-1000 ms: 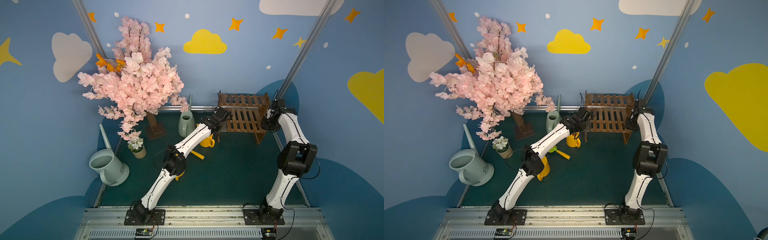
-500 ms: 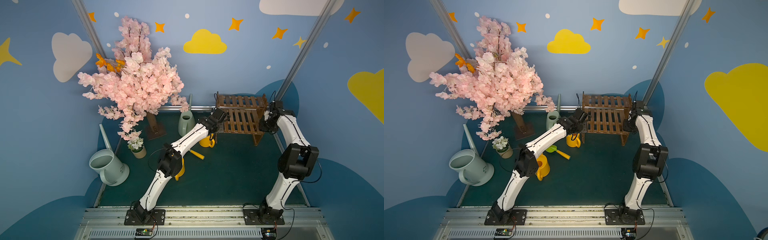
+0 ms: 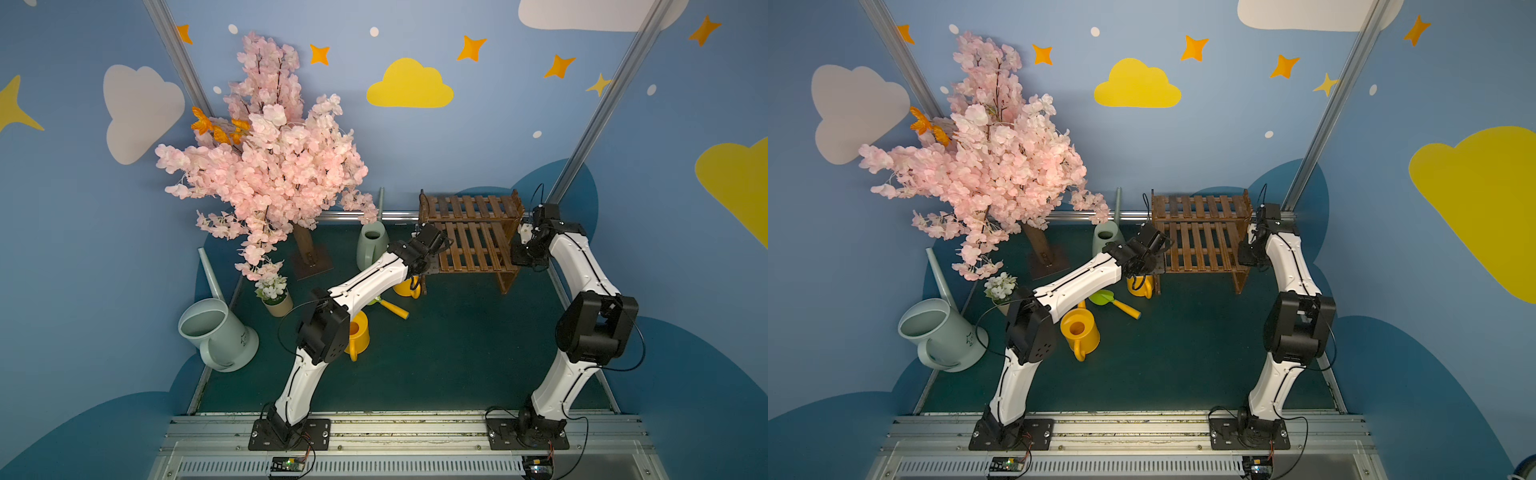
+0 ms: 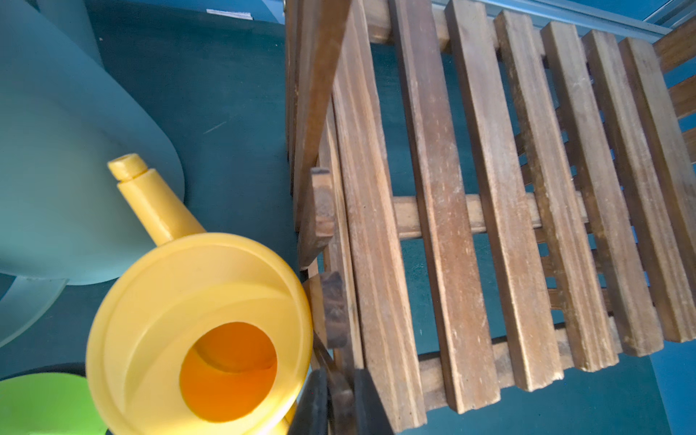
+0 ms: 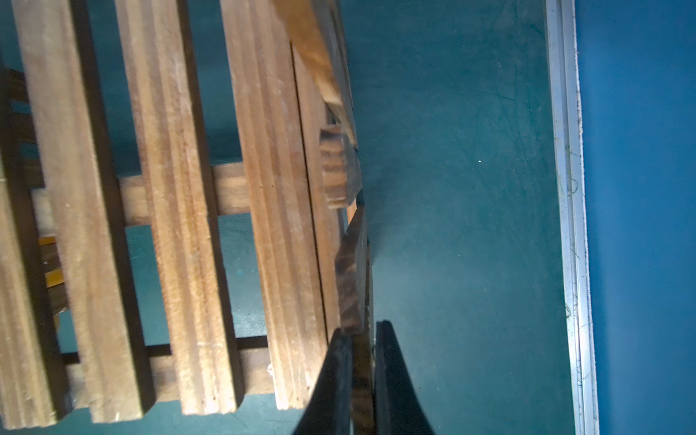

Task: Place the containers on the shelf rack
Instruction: Move the shelf to the center of the board.

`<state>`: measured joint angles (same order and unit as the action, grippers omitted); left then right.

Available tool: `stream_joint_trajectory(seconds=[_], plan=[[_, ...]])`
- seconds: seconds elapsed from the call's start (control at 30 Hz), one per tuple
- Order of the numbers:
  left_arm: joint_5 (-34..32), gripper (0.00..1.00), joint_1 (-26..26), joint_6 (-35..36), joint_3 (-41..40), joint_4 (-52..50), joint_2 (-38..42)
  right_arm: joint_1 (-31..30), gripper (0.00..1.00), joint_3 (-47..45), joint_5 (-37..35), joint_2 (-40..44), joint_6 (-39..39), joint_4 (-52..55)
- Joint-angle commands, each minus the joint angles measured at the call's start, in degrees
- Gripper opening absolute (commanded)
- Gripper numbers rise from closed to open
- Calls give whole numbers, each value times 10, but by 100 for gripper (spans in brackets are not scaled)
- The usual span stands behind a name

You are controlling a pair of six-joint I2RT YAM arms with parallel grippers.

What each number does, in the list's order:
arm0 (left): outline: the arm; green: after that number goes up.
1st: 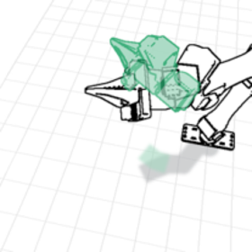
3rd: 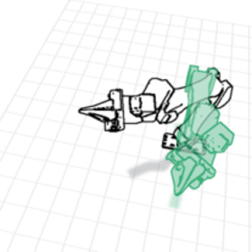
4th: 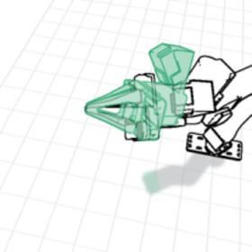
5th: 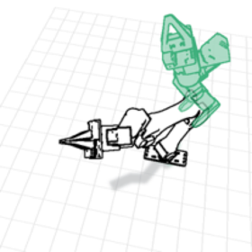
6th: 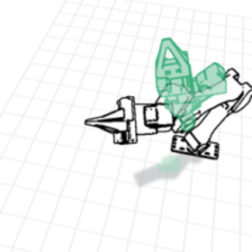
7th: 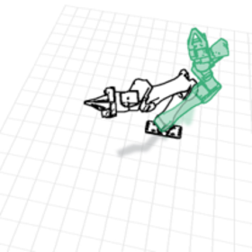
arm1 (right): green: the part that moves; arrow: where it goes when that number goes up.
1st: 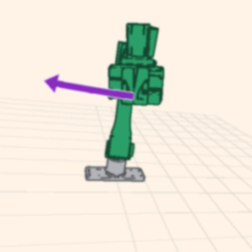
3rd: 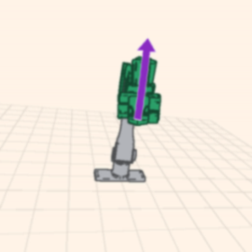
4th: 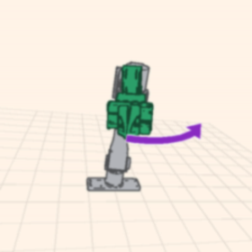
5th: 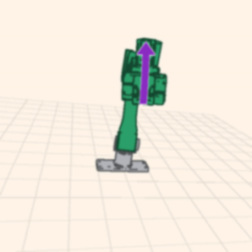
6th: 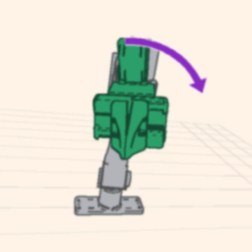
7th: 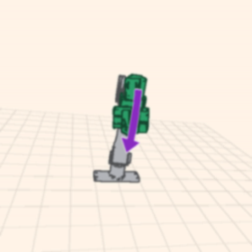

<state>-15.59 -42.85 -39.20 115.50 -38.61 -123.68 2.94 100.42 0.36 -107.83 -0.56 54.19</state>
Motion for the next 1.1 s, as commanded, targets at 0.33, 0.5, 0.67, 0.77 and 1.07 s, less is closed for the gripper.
stream_joint_trajectory(seconds=[0.33, 0.5, 0.67, 0.77, 1.07], plan=[[52, 4, -10, 27, -34, -53, 35, -6, 18, -44, -21, 42, -30, -34], [63, 14, -9, 46, -19, -51, 31, -1, 35, -28, -24, 53, -42, -35], [72, 19, -8, 59, -7, -51, 29, 2, 47, -20, -19, 72, -50, -36], [75, 23, -8, 59, -5, -51, 31, 3, 51, -20, -21, 86, -53, -36], [87, 44, -8, 57, -5, -51, 44, 5, 64, -57, -25, 163, -64, -41]])
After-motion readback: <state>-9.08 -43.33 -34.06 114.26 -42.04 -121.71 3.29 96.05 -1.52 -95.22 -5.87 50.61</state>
